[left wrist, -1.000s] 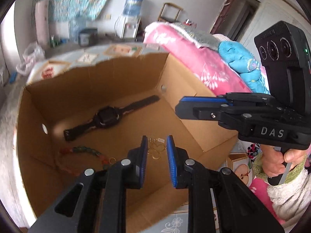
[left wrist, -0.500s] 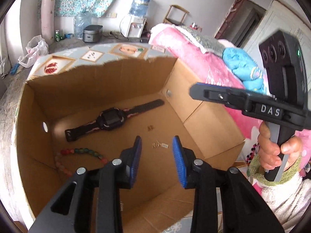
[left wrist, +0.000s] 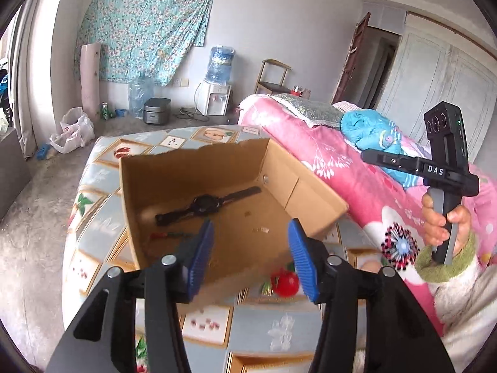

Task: Organize jewelry
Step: 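Move the right gripper down to the pink-and-orange bead bracelet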

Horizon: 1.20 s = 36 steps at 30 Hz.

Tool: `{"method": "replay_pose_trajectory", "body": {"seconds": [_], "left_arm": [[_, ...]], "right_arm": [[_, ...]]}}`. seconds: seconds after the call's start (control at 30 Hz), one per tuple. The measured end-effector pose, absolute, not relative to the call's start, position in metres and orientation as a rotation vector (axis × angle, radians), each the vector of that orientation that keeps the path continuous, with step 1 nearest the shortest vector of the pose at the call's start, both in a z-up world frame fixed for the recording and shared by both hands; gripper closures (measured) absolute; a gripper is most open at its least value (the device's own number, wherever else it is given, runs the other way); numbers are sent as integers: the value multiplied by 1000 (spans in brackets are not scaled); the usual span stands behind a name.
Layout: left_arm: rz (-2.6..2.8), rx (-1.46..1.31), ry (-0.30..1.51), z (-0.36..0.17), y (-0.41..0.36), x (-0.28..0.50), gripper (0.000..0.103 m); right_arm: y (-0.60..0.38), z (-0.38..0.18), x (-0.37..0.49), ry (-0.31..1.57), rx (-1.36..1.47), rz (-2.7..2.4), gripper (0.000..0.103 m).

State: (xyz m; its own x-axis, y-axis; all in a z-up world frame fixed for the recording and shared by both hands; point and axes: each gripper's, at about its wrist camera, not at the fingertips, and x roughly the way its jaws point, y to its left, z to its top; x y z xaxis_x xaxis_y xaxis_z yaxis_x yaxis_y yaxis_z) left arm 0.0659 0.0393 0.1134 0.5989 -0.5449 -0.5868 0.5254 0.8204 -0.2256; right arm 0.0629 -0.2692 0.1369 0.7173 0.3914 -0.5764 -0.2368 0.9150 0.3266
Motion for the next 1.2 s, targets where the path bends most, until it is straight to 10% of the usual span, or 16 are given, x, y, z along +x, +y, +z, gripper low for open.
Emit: {"method": "replay_pose_trajectory", "body": {"seconds": [0.7,1.2], "left_arm": [[-622,136,875,-11,-17,35,52],[-616,262,834,-40,-69,64,77]], "right_arm": [[-212,-1,44,994,258,301,65],[-210,-16,46,987,215,274,65]]}}
